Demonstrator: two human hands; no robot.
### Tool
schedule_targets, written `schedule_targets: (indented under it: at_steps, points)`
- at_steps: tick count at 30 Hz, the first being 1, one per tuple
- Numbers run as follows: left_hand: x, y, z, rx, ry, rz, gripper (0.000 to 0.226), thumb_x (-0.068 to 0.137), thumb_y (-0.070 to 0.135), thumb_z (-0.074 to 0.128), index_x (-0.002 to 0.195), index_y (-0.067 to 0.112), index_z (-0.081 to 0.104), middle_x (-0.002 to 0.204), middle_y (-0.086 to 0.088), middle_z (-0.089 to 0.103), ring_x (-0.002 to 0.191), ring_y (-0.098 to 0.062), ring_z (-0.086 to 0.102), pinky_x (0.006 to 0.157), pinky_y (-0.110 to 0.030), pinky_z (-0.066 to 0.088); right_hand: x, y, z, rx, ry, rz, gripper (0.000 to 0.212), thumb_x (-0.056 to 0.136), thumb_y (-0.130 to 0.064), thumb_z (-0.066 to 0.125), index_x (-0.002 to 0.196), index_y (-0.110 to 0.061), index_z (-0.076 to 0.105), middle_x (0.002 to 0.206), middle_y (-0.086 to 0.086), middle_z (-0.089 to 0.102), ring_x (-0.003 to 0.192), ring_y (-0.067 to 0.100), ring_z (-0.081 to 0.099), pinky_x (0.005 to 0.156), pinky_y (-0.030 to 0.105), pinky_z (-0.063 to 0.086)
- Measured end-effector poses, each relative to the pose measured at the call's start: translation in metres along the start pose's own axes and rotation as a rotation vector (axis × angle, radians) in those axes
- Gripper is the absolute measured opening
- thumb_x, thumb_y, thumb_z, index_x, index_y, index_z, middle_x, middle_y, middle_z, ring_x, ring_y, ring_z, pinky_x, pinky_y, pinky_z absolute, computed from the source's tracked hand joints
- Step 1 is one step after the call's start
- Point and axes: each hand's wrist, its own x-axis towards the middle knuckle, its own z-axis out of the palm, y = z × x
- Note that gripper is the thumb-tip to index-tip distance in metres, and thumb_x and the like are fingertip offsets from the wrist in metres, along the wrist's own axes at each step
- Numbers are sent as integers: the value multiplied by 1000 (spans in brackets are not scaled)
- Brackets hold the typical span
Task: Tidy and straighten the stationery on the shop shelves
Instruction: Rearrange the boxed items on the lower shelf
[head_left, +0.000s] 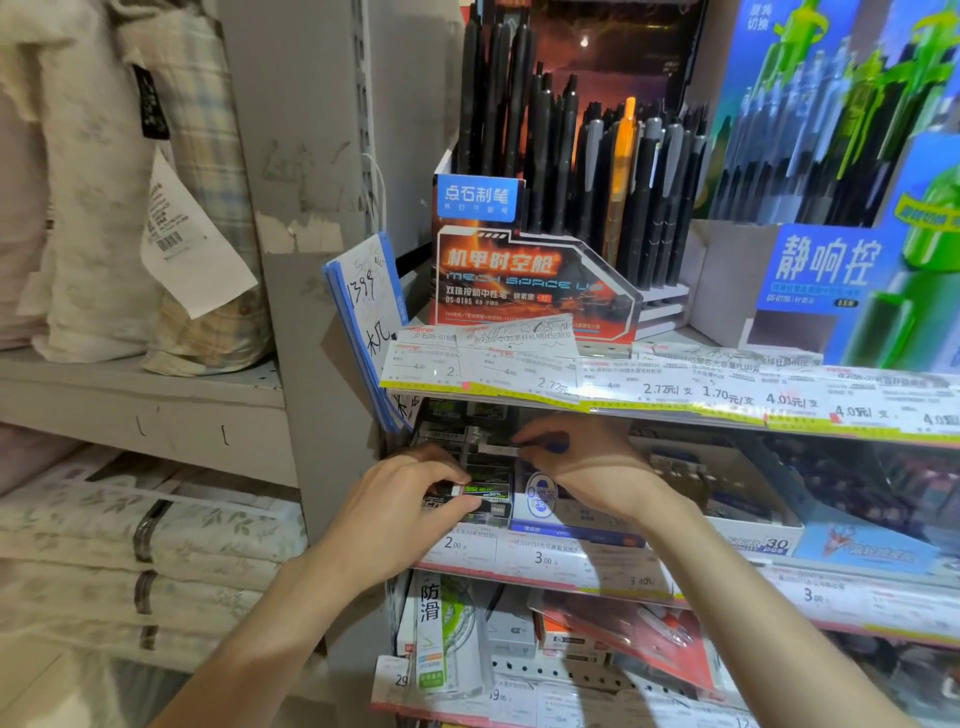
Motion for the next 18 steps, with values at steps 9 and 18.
schedule_targets:
  at_steps: [9,18]
  points:
    - [-4,1,2,63,-65,-45,43,93,58,51,127,32,61,122,11,66,114,-10,58,97,-24,40,13,-15,12,-67,-157,-92,20,95,-26,61,103,-21,79,111,-8,72,99,9,64,95,33,53]
    - [-1,-4,4,93,-103,-29,46,95,58,48,131,31,57,130,12,62,123,-11,54,105,-29,40,6,-10,10,-27,-180,-101,20,93,-24,64,107,-23,78,116,-10,72,105,4,63,97,25,49]
